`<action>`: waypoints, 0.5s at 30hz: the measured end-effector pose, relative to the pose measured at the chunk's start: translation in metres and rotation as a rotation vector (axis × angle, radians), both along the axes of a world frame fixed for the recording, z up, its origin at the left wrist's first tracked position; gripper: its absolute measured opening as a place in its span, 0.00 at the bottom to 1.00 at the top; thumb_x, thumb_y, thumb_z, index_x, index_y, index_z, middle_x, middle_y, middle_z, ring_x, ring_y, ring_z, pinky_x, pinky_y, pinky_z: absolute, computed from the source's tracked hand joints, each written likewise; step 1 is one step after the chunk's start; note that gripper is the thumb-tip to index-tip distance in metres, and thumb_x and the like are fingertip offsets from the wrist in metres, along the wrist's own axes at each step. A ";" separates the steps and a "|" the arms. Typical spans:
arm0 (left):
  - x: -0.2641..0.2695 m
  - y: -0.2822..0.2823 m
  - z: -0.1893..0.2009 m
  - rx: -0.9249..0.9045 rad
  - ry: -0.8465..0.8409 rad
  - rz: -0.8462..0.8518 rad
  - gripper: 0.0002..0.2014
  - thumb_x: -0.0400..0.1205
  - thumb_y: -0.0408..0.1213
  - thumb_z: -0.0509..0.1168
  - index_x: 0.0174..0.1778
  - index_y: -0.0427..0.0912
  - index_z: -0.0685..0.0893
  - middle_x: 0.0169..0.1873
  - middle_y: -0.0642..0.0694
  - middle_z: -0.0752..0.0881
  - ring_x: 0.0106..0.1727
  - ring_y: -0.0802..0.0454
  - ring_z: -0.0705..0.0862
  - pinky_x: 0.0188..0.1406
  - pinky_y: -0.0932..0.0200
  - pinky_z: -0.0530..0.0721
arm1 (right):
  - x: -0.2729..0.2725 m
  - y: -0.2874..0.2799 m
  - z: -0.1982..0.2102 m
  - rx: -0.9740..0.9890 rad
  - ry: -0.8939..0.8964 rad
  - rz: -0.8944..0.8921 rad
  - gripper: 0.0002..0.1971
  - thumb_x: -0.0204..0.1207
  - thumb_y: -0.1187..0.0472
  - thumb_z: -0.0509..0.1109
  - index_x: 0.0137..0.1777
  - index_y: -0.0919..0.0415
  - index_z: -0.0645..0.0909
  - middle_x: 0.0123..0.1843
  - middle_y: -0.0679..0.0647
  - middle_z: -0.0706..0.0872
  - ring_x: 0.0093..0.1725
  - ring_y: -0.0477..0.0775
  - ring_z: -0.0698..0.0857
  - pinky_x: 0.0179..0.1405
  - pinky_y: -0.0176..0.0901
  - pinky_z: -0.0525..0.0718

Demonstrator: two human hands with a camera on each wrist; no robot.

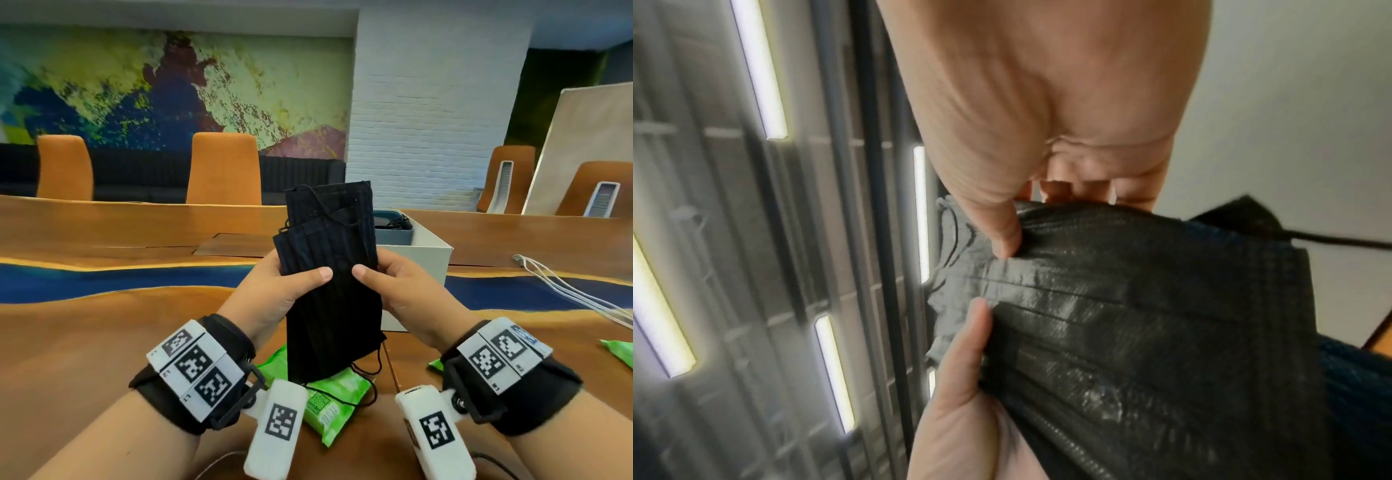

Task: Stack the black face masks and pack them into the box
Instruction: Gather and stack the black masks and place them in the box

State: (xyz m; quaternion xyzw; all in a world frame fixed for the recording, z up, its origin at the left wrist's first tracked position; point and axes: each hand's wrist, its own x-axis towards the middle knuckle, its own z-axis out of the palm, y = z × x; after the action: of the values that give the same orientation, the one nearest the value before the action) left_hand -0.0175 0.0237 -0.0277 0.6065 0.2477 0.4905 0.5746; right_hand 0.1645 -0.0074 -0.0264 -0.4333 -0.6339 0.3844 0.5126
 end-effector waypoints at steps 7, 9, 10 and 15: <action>-0.002 0.002 -0.003 -0.050 -0.004 -0.034 0.22 0.78 0.24 0.66 0.69 0.38 0.78 0.60 0.40 0.87 0.63 0.43 0.85 0.61 0.50 0.83 | -0.003 0.003 -0.003 -0.050 -0.071 -0.103 0.13 0.84 0.53 0.59 0.64 0.54 0.79 0.60 0.52 0.87 0.60 0.49 0.84 0.58 0.43 0.83; -0.006 0.002 0.002 -0.026 -0.022 -0.018 0.21 0.77 0.24 0.67 0.67 0.40 0.80 0.59 0.40 0.87 0.62 0.43 0.85 0.60 0.50 0.83 | -0.001 0.004 -0.001 -0.038 -0.114 -0.176 0.18 0.81 0.49 0.63 0.69 0.50 0.71 0.62 0.52 0.82 0.62 0.49 0.82 0.62 0.44 0.82; -0.009 0.003 0.003 -0.008 -0.021 -0.015 0.22 0.76 0.25 0.69 0.66 0.41 0.80 0.58 0.41 0.88 0.61 0.44 0.85 0.58 0.51 0.82 | 0.001 0.005 -0.001 -0.041 -0.097 -0.152 0.24 0.79 0.47 0.65 0.73 0.48 0.66 0.65 0.52 0.81 0.64 0.48 0.81 0.65 0.45 0.80; -0.011 0.006 0.002 0.028 0.057 -0.049 0.29 0.66 0.35 0.74 0.65 0.47 0.78 0.58 0.43 0.87 0.60 0.46 0.86 0.52 0.52 0.83 | -0.006 0.003 -0.001 -0.104 0.110 0.147 0.28 0.74 0.54 0.72 0.74 0.52 0.69 0.69 0.52 0.83 0.67 0.48 0.82 0.68 0.45 0.79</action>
State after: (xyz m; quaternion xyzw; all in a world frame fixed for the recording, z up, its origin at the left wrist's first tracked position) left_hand -0.0289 0.0296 -0.0259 0.6341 0.2420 0.4625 0.5705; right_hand 0.1590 -0.0048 -0.0270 -0.3900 -0.6140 0.4766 0.4938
